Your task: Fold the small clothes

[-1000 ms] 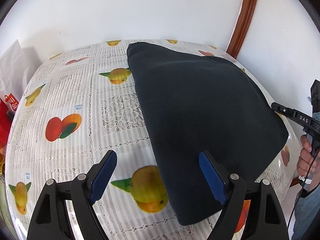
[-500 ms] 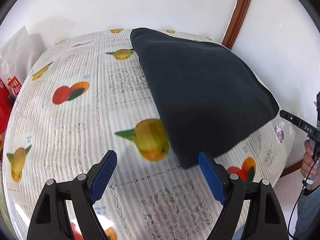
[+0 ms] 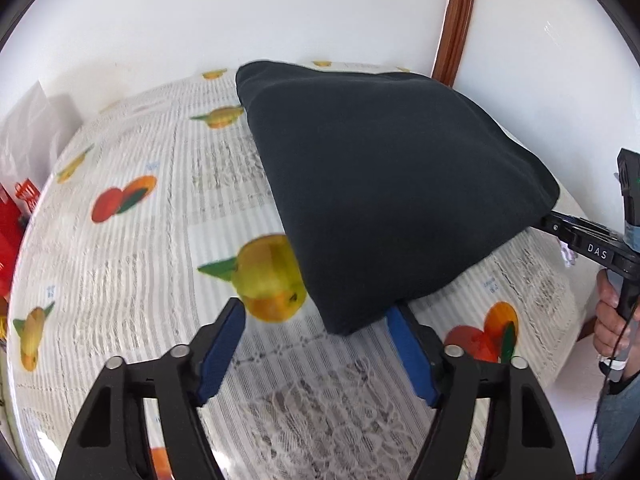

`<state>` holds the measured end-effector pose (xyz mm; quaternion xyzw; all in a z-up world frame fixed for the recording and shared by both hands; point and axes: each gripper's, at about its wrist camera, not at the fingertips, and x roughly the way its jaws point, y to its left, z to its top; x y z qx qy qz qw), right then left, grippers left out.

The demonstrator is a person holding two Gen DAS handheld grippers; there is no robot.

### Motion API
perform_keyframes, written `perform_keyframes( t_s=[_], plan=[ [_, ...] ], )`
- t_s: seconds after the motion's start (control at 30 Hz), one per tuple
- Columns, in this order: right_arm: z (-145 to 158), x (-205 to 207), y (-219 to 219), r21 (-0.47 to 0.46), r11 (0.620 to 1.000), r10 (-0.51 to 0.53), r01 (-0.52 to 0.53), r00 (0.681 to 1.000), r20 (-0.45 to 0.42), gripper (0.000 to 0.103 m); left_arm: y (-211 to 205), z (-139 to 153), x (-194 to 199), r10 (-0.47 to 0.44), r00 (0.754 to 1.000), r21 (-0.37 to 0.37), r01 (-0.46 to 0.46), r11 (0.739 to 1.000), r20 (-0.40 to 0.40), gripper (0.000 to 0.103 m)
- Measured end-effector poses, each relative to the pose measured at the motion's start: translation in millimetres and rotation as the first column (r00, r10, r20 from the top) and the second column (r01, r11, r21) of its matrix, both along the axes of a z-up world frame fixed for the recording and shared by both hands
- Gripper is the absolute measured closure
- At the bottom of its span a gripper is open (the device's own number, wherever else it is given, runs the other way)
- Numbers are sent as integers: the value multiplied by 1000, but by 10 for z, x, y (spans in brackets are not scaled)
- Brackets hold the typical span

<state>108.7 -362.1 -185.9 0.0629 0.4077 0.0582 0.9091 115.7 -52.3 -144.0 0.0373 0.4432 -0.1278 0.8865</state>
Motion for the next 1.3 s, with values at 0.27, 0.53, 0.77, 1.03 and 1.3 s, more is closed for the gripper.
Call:
perform_keyframes(
  t_s=[0.27,0.53,0.77,1.03,1.3],
  plan=[
    [14,142,123,-25,1000,-5,6,999,34,88,45,50,89,-1,1000,-54,2,999,10,80],
    [-13,443,296,51,998,-30,28,999,30,88,315,48,260,48,999,-51,-49,997,-17,84],
    [-65,557,426,32,999,-31,30,998,54,85,513,11,293,34,997,-125,-43,991,-75,82],
    [-82,535,446,13,999,-31,30,998,46,83,466,356,166,9,1000,-168,-5,986,27,57],
    [-24,281,338,-123,990,-66,70,997,30,81,344,81,632,53,997,-60,-56,997,-59,56]
  ],
)
